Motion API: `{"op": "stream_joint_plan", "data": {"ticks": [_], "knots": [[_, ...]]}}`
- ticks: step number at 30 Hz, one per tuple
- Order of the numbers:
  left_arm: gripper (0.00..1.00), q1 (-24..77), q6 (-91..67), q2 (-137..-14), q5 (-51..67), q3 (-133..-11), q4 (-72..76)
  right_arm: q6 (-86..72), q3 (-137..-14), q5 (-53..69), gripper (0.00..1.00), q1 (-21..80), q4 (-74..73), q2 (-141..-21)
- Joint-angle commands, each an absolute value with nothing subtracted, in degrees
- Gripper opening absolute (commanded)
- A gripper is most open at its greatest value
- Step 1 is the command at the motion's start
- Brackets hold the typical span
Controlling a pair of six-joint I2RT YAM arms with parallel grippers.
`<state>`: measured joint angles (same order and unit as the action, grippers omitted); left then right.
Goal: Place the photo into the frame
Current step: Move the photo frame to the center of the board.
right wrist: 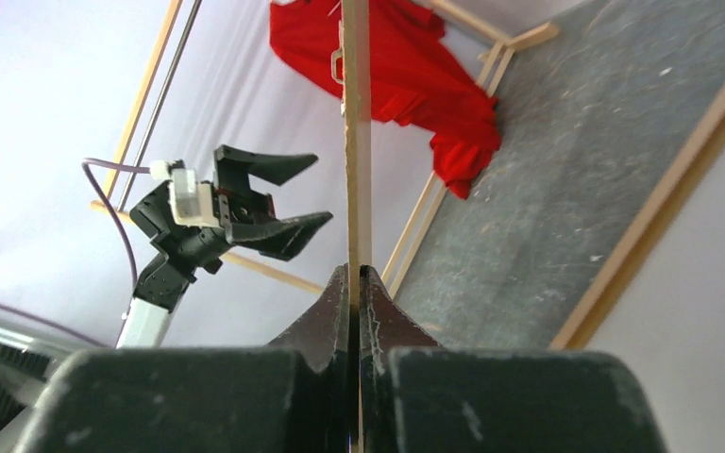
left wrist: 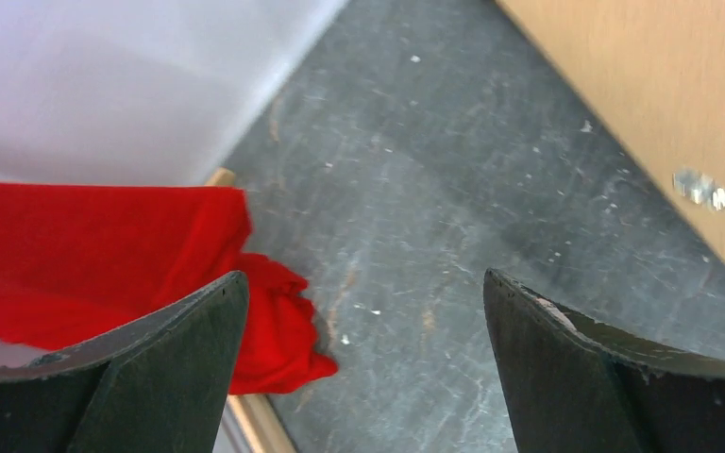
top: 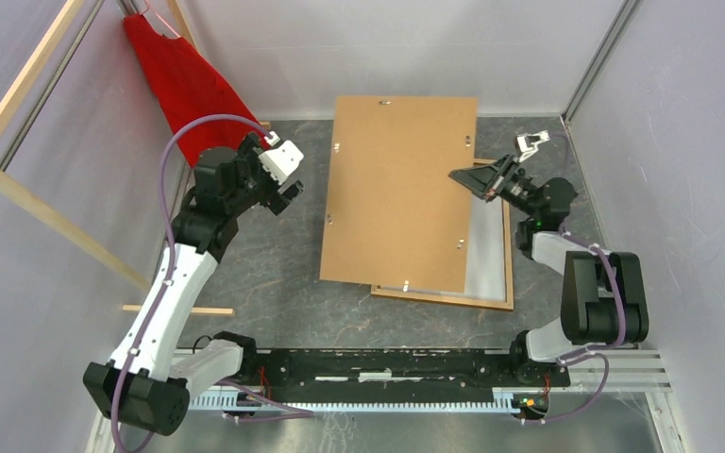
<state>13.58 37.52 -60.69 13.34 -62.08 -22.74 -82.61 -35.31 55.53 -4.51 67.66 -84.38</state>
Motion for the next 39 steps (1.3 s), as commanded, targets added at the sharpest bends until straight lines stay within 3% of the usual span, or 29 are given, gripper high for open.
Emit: {"op": "stream_joint_plan", "data": {"ticks": [1, 10, 15, 18, 22, 31, 39], "knots": [[1.0, 13.66, 35.26, -66.71, 18.43, -61.27, -22.73, -81.5, -33.57, 57.89, 0.0, -10.84, 63.77, -77.85], [0.99, 21.33, 22.81, -89.25, 24.57, -66.91, -14.7, -72.72, -28.83, 59.64, 0.0, -24.85, 45.49, -68.02], [0.93, 24.55, 11.8, -101.73, 27.53, -73.13, -9.14, -71.96, -30.35, 58.37, 0.0, -28.0, 41.06, -65.91], [0.9, 25.14, 7.51, -107.06, 29.71, -75.8, -6.78, -64.82, -34.58, 56.81, 0.0, -29.76, 29.97, -65.31], [0.85, 26.12, 3.09, -111.41, 31.72, -77.69, -3.55, -59.83, -37.87, 55.46, 0.0, -30.7, 23.34, -65.61], [0.7, 27.67, -0.52, -118.3, 33.62, -81.04, -2.93, -57.85, -37.35, 55.44, 0.0, -31.73, 22.19, -66.97], [0.62, 29.03, -1.41, -120.51, 32.45, -80.95, -2.02, -57.57, -37.35, 55.37, 0.0, -31.65, 22.03, -66.89]]}}
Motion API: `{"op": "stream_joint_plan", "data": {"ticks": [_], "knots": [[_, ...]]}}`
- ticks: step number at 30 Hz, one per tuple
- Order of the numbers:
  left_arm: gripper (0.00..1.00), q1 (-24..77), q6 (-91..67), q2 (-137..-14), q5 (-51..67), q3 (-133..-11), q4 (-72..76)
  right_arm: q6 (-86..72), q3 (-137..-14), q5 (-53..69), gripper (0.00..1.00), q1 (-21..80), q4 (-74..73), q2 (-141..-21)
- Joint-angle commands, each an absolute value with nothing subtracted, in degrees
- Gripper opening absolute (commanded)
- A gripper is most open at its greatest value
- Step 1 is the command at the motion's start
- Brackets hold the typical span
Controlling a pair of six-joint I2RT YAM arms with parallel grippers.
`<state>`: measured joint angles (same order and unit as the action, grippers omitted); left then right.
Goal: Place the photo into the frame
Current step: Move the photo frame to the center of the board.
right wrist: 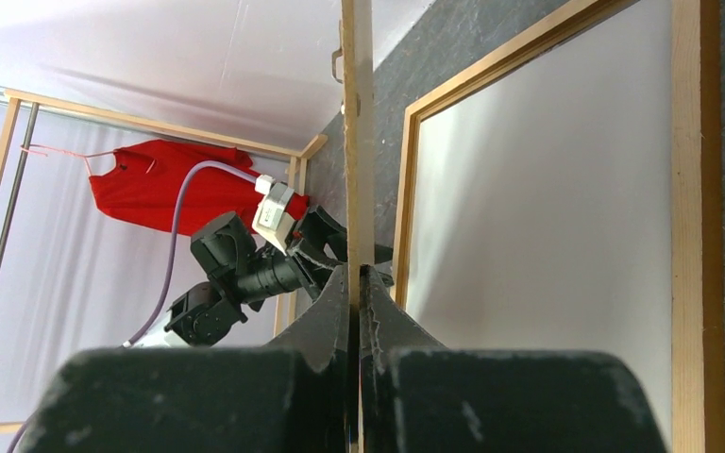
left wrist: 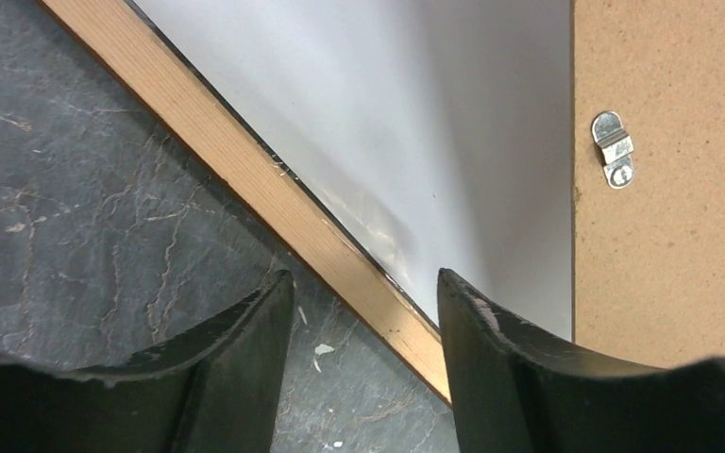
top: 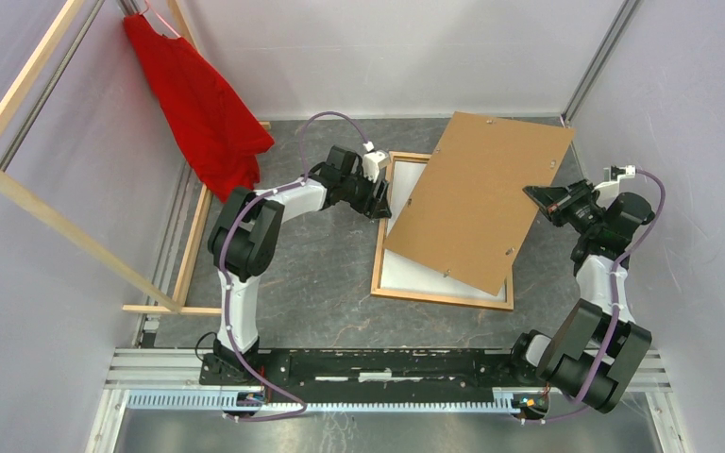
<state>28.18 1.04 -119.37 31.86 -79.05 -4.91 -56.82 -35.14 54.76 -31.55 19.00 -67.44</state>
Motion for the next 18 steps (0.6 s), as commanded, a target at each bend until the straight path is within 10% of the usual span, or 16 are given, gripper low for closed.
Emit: {"op": "stream_joint_plan", "data": {"ticks": [1, 18], "knots": [[0.61, 29.23, -1.29, -120.7, 31.95, -80.99, -1.96, -57.57, -37.35, 55.37, 0.0, -31.64, 21.96, -66.89], [0.34, 28.91, 7.17, -117.49, 19.71, -75.9, -4.27, -57.22, -36.15, 54.03, 0.0, -28.7, 21.97, -67.09]]}}
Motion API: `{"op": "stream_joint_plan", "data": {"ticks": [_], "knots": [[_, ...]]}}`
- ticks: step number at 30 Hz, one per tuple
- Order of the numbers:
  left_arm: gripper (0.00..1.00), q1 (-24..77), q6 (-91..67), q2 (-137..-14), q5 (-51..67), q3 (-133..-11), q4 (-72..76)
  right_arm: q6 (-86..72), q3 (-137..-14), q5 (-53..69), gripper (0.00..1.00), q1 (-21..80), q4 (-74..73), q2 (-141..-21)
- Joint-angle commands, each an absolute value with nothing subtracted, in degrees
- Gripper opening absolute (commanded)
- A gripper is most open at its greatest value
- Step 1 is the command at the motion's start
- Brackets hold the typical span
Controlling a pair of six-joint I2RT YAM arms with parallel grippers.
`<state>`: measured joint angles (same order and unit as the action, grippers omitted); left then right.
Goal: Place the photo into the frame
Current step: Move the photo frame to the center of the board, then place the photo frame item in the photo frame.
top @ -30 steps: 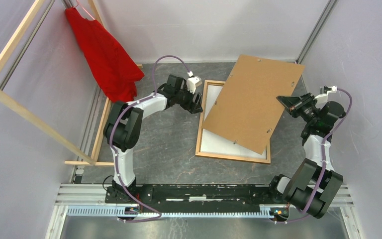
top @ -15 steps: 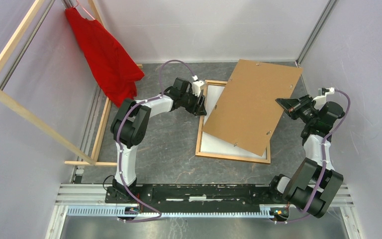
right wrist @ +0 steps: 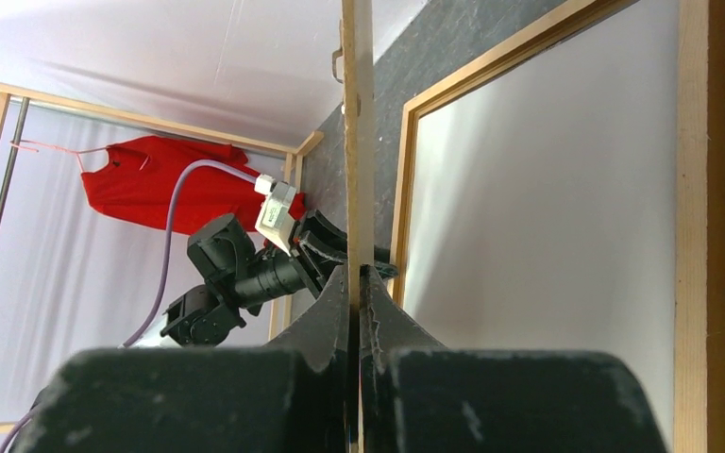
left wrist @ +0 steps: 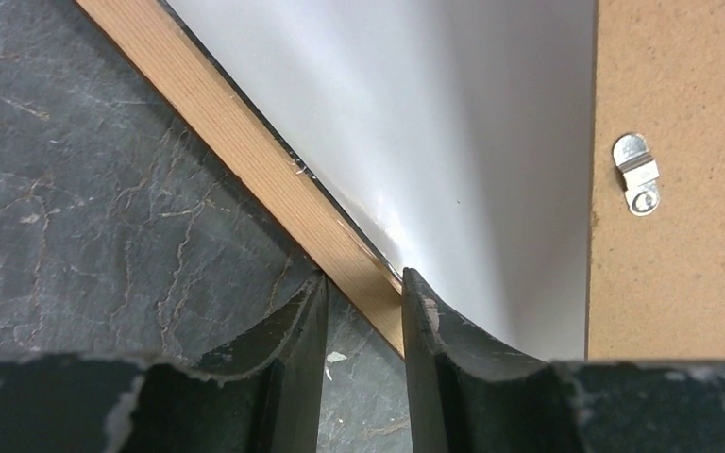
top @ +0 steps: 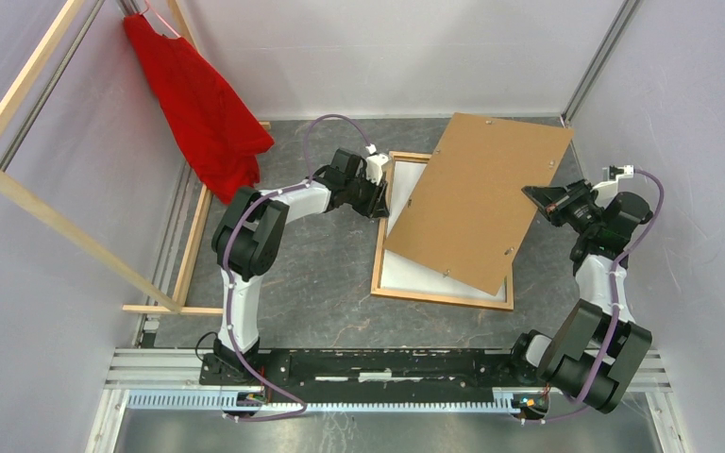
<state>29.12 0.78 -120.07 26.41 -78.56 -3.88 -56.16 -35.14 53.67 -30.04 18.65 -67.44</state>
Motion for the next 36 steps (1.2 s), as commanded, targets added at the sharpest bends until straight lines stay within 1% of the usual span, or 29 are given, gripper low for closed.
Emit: {"op": "stream_joint_plan", "data": {"ticks": [1, 6, 8, 13, 19, 23, 25, 27, 30, 31, 33, 36], "knots": [[0.34, 28.61, 7.66, -117.01, 19.34, -75.34, -4.57, -57.28, -35.88, 53.85, 0.0, -27.96, 22.18, -67.26], [0.33, 25.54, 9.52, -113.92, 19.24, -71.17, -4.88, -59.19, -33.68, 53.66, 0.0, -24.68, 25.74, -68.33], [0.33, 23.78, 9.26, -112.86, 20.9, -70.88, -6.15, -59.96, -33.08, 53.7, 0.0, -23.17, 26.8, -68.94], [0.32, 21.45, 10.87, -108.99, 19.81, -68.15, -7.49, -62.56, -30.93, 53.06, 0.0, -18.82, 30.55, -69.85], [0.3, 18.64, 7.61, -104.6, 19.05, -63.91, -7.7, -67.63, -26.77, 50.53, 0.0, -14.12, 37.16, -70.41], [0.32, 17.29, 4.93, -101.08, 20.95, -60.58, -7.5, -72.15, -22.31, 48.62, 0.0, -10.99, 42.93, -70.41], [0.36, 17.08, 4.09, -98.93, 22.23, -59.08, -7.41, -72.33, -20.64, 47.25, 0.0, -9.35, 42.99, -70.06], [0.44, 16.65, 3.26, -96.53, 23.74, -58.36, -7.91, -72.68, -19.18, 46.12, 0.0, -7.44, 43.55, -69.97], [0.61, 15.57, 2.7, -93.87, 25.2, -58.16, -8.82, -73.48, -18.71, 45.64, 0.0, -5.29, 45.26, -70.98], [0.65, 14.99, 2.95, -92.8, 25.73, -58.29, -9.25, -74.06, -18.62, 45.49, 0.0, -4.9, 46.29, -71.37], [0.7, 13.65, 3.96, -91.07, 26.29, -58.94, -10.6, -74.74, -19.0, 45.23, 0.0, -4.34, 47.55, -72.42], [0.73, 10.98, 6.07, -89.05, 27.27, -59.94, -12.3, -74.76, -19.9, 44.54, 0.0, -3.4, 48.14, -73.92]]}}
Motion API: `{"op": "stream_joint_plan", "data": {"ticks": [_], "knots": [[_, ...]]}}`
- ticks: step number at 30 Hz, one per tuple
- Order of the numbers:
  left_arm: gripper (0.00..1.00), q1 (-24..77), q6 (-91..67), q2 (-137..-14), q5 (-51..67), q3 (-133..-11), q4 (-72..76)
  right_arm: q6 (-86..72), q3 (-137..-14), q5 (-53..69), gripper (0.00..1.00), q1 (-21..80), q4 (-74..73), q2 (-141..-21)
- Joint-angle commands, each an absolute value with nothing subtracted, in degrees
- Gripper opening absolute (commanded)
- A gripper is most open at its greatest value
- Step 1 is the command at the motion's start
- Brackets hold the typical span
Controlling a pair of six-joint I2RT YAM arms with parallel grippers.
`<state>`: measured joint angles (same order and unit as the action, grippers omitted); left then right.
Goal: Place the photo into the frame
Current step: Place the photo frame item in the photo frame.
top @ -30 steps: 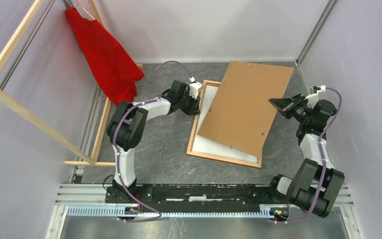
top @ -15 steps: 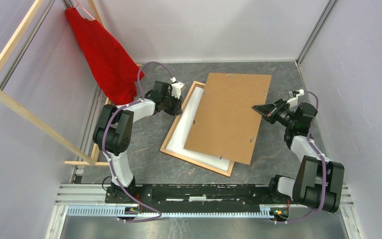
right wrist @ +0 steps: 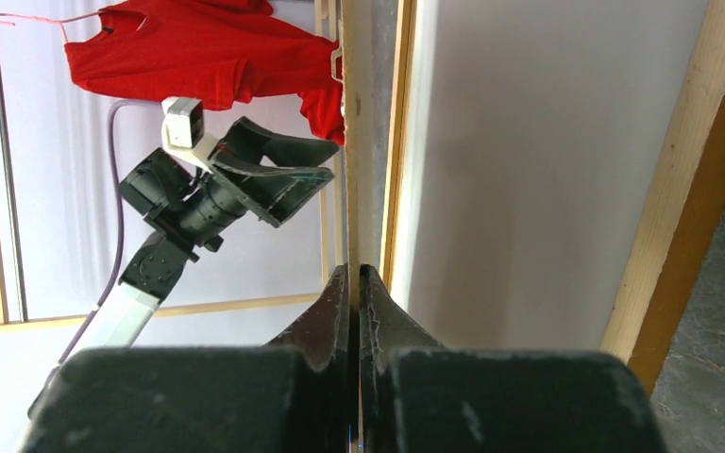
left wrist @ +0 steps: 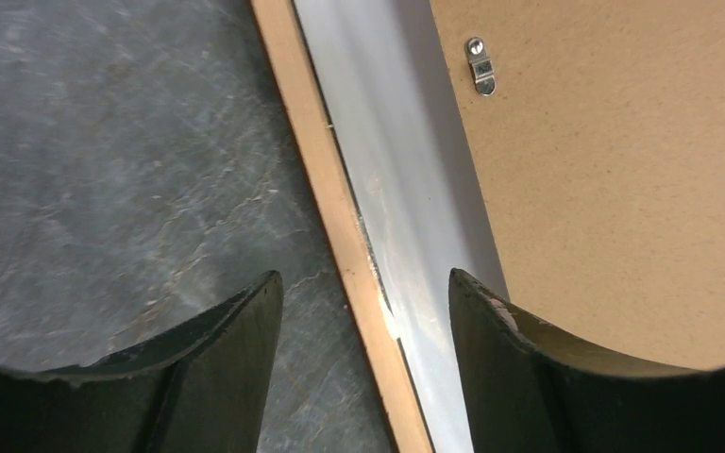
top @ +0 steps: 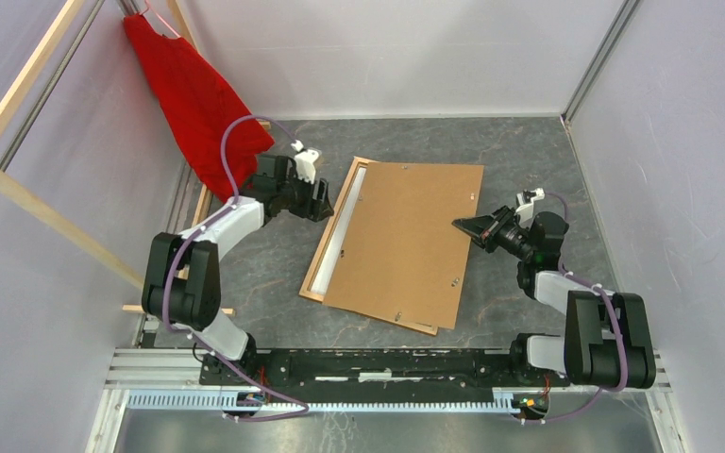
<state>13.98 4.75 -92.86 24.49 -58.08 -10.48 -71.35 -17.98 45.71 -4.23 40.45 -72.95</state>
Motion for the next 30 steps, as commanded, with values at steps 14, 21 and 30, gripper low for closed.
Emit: {"op": "stream_joint_plan", "data": {"ticks": [14, 21, 30], "knots": [[0.68, 8.44, 17.77, -90.93, 22.34, -56.97, -14.16, -77.36, -20.94, 41.16, 0.0, 1.48, 55.86, -83.54], [0.66, 8.47, 20.83, -92.19, 23.12, -55.07, -13.94, -77.32, -22.11, 40.44, 0.0, 1.66, 57.29, -86.49], [0.64, 8.6, 21.89, -94.0, 25.25, -54.29, -14.1, -78.11, -23.94, 39.81, 0.0, 2.37, 59.6, -90.27]]}}
